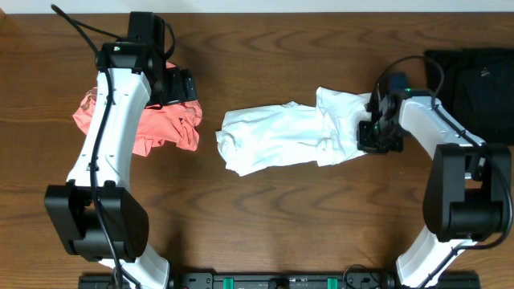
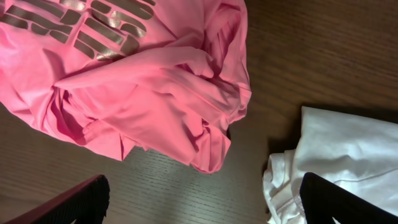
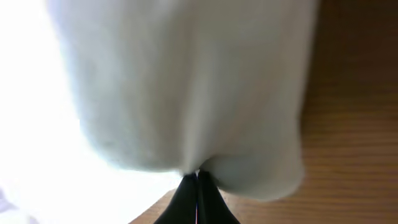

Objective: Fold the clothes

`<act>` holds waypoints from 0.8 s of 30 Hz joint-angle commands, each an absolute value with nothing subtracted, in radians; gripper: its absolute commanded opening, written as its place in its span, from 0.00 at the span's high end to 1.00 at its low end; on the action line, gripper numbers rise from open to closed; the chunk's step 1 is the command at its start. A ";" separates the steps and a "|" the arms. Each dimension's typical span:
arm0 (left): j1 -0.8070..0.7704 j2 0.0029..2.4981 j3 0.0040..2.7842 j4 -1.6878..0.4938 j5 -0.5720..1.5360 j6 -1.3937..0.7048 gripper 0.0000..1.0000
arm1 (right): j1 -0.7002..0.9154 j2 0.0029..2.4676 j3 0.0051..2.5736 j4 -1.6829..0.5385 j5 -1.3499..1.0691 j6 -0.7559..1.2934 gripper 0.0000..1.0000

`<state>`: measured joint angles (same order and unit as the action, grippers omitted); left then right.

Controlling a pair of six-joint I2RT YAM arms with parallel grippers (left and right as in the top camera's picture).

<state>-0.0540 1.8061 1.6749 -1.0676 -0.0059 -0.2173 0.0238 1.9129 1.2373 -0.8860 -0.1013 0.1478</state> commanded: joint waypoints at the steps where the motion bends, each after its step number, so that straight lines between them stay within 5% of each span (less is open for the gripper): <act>1: -0.051 1.795 1.687 -1.077 0.011 -0.250 0.02 | 0.014 1.812 1.336 -0.911 -0.106 0.126 0.99; 4: -0.051 1.795 1.676 -1.074 0.078 -0.250 0.02 | 0.014 1.753 1.396 -0.945 -0.123 0.105 0.94; 9: -0.052 1.796 1.620 -1.058 0.189 -0.296 0.02 | 0.022 1.681 1.431 -0.958 -0.164 0.030 0.47; 24: -0.052 1.796 1.265 -0.815 0.706 -0.239 0.02 | 0.046 1.674 1.430 -0.973 -0.169 -0.009 0.39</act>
<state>-0.0540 1.8061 1.3048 -0.8417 0.5720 -0.2825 0.0410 1.6718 1.4277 -0.9718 -0.1612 0.0143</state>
